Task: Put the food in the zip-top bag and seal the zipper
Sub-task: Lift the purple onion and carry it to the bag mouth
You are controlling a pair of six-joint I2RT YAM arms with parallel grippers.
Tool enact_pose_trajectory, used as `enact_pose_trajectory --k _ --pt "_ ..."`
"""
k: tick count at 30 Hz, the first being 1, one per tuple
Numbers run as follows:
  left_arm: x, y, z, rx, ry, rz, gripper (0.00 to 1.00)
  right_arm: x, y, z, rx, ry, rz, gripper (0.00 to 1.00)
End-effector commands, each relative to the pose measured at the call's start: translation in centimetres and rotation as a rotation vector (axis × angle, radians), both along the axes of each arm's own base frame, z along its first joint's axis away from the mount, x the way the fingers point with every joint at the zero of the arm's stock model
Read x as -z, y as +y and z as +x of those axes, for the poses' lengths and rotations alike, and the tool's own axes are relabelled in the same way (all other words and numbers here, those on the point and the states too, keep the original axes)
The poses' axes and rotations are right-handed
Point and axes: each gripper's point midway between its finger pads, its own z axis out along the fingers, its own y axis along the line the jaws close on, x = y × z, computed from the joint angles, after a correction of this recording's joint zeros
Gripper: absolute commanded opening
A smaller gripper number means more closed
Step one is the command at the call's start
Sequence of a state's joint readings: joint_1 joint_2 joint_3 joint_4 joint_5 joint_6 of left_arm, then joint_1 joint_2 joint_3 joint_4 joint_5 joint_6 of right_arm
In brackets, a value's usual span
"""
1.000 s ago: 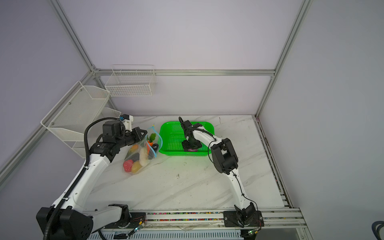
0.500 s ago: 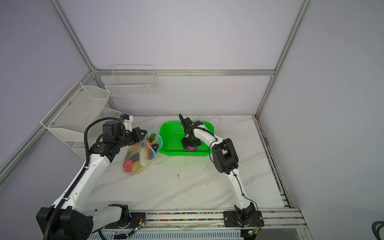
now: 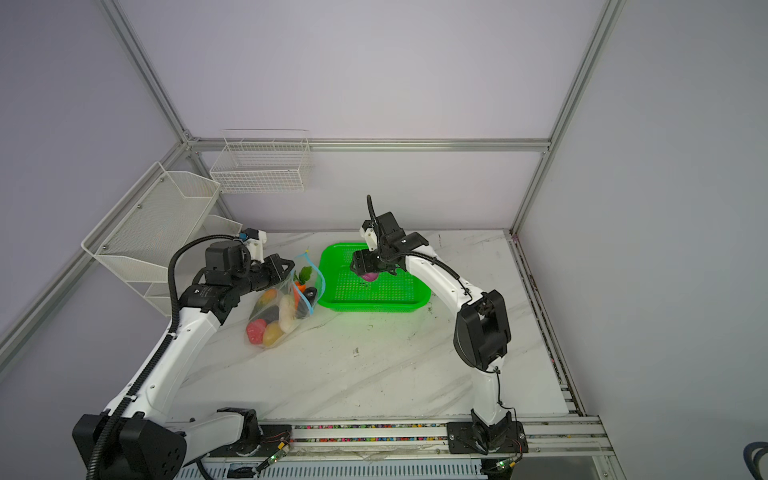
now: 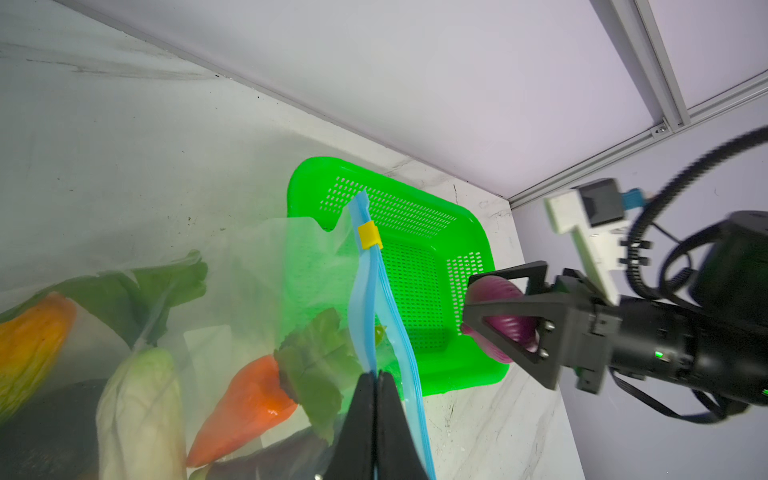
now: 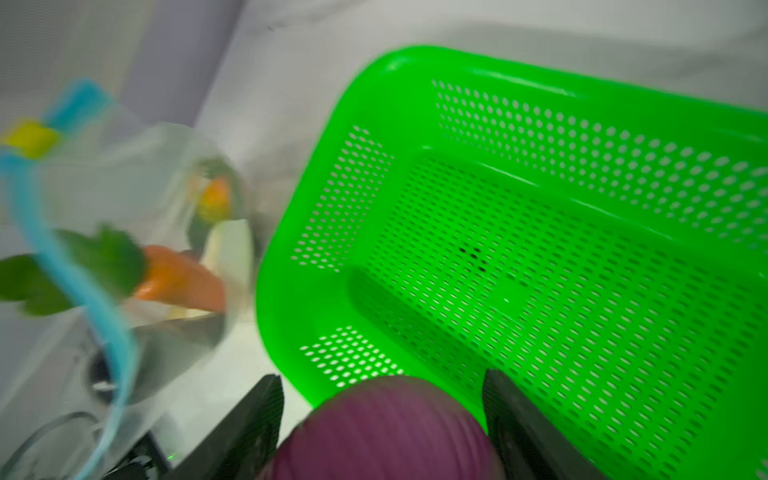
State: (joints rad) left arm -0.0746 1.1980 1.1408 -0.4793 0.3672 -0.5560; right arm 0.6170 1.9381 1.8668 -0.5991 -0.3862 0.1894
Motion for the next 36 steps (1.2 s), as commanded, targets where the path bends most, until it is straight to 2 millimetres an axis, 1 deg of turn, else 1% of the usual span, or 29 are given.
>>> enact_pose_trajectory --k 1,4,7,8,10,14,19,23,31,36 --pt "-3.8 -0.3 0.1 0.022 -0.109 -0.003 0.0 -4.9 3.4 -1.5 -0.119 -0.092 0.178 0.45" --pt "-4.1 -0.3 -0.1 0.019 -0.117 0.0 0.0 -6.3 5.2 -2.7 -0.177 -0.081 0.276 0.44" --pt "-4.4 -0.2 -0.1 0.016 -0.121 0.002 0.0 -7.6 7.2 -4.3 -0.23 -0.101 0.323 0.43" --pt "-4.6 -0.2 -0.1 0.017 -0.122 0.002 0.0 -7.7 7.6 -4.5 -0.238 -0.104 0.329 0.43" --pt "-4.8 -0.2 -0.1 0.019 -0.127 0.002 0.0 -7.5 8.4 -4.9 -0.252 -0.099 0.335 0.44" --pt "-5.2 -0.2 -0.1 0.018 -0.134 0.002 0.0 -5.8 10.0 -5.2 -0.279 -0.06 0.329 0.44" --pt "-5.6 -0.3 -0.1 0.021 -0.141 -0.003 0.0 -5.0 12.6 -6.9 -0.343 -0.02 0.383 0.44" --pt "-5.7 -0.3 -0.2 0.021 -0.144 -0.005 0.0 -4.2 13.4 -7.3 -0.36 0.004 0.391 0.45" --pt "-6.8 -0.2 -0.7 0.018 -0.171 -0.001 0.0 -2.7 13.7 -7.2 -0.356 0.027 0.38 0.48" --pt "-7.2 -0.1 -1.0 0.017 -0.181 0.0 0.0 -2.3 13.8 -7.2 -0.359 0.032 0.383 0.51"
